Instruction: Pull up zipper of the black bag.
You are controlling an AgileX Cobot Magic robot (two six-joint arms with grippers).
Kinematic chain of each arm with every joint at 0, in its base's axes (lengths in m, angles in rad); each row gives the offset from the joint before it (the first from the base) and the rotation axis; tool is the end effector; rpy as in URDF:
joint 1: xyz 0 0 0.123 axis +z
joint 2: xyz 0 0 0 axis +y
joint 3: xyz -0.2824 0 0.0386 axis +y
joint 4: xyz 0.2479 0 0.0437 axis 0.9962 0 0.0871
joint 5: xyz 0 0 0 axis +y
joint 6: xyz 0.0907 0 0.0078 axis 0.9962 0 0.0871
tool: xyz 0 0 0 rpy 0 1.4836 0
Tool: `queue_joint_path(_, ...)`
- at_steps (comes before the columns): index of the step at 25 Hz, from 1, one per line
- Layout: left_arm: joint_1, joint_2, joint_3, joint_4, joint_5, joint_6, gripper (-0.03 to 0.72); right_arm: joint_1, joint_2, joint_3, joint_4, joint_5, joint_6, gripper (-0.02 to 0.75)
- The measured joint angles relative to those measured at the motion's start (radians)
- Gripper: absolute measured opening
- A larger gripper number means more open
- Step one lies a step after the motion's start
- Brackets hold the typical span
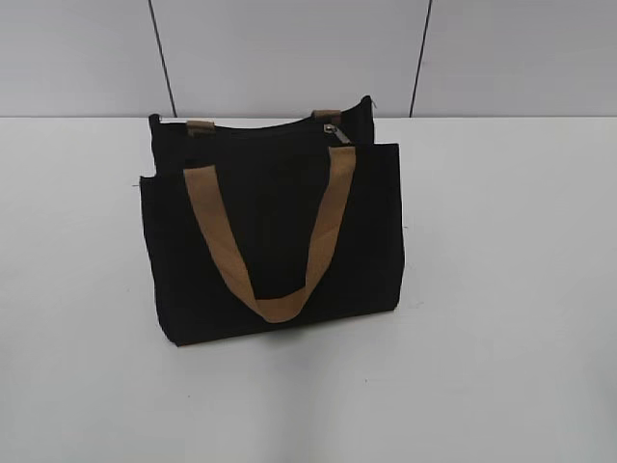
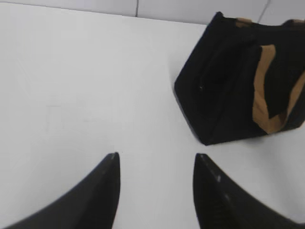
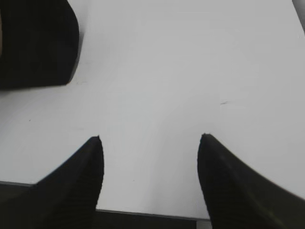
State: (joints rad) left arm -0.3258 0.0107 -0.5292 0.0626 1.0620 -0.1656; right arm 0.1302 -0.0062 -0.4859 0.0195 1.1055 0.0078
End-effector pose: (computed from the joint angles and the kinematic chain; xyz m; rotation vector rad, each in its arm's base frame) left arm -0.0048 0.0069 0.2853 0.1591 2.0273 -0.2355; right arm -0.0063 0.0008 0.2697 -0.1297 2.0946 0.1068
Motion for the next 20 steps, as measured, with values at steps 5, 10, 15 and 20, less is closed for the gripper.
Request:
queue_joint_path(5,0.127,-0.016,0.0,0.001,-0.001,0.002,0.375,-0.105,0.0,0.0,0.0,-0.004,0.0,0.485)
queue_joint_path(10,0.195,-0.019,0.0,0.001,-0.001,0.002,0.375,-0.143,0.0,0.0,0.0,-0.006,0.0,0.485)
queue_joint_path(15,0.233,-0.019,0.0,0.001,-0.001,0.002,0.375,-0.144,0.0,0.0,0.0,-0.006,0.001,0.485)
queue_joint_path(20,0.26,-0.019,0.0,0.001,-0.001,0.002,0.375,-0.144,0.0,0.0,0.0,-0.006,0.001,0.485)
